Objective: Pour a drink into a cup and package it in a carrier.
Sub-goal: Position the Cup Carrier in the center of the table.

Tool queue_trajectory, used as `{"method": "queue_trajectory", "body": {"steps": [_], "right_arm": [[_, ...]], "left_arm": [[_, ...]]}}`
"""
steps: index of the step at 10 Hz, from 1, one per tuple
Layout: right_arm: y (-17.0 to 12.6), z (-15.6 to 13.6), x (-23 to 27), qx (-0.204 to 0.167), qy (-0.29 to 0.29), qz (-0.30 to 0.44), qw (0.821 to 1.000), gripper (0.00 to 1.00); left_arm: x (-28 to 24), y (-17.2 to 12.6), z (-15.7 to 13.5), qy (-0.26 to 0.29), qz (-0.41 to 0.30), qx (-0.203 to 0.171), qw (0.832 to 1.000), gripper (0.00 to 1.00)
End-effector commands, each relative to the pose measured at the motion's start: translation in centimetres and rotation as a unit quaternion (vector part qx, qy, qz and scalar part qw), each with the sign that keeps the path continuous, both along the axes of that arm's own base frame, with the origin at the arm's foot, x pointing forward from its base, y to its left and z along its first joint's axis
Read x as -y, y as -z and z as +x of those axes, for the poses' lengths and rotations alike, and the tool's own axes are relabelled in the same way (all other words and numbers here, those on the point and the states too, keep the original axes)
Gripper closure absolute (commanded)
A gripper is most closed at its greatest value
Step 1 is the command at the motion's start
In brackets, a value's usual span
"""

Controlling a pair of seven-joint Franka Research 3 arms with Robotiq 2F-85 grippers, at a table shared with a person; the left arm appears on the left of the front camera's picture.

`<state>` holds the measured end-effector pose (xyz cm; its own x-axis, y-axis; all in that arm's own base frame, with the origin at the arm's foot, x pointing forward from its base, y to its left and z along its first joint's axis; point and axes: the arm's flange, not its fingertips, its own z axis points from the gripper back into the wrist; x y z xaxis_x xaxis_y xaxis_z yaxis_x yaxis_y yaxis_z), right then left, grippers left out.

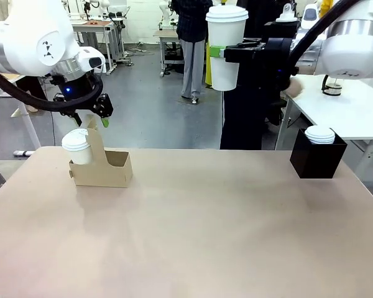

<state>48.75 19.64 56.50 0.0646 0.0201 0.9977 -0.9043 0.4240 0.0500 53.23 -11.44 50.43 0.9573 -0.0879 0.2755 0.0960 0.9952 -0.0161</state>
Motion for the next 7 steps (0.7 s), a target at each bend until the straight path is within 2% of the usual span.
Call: {"method": "queue_trajectory", "body": {"steps": [1, 3, 4, 5, 7], "right_arm": [[-0.42, 0.06, -0.23, 0.003, 0.006, -0.001, 1.0, 0.19], [-0.42, 0.06, -0.23, 0.003, 0.006, -0.001, 1.0, 0.19], [-0.42, 0.06, -0.23, 0.003, 0.006, -0.001, 1.0, 0.19], [-0.42, 0.06, -0.23, 0.003, 0.006, -0.001, 1.0, 0.19], [-0.42, 0.06, -0.23, 0.003, 0.006, -0.001, 1.0, 0.19]], "left_arm": [[0.67, -0.35, 0.18, -0.012, 0.021, -0.012, 1.0, 1.0], [0.9, -0.25, 0.12, -0.021, 0.035, -0.016, 0.999, 1.0], [0.82, -0.17, 0.18, -0.021, 0.033, -0.017, 0.999, 0.86], [0.76, -0.09, 0.21, -0.024, 0.036, -0.016, 0.999, 0.96], [0.46, 0.23, 0.33, -0.031, 0.045, -0.013, 0.998, 1.0]]}}
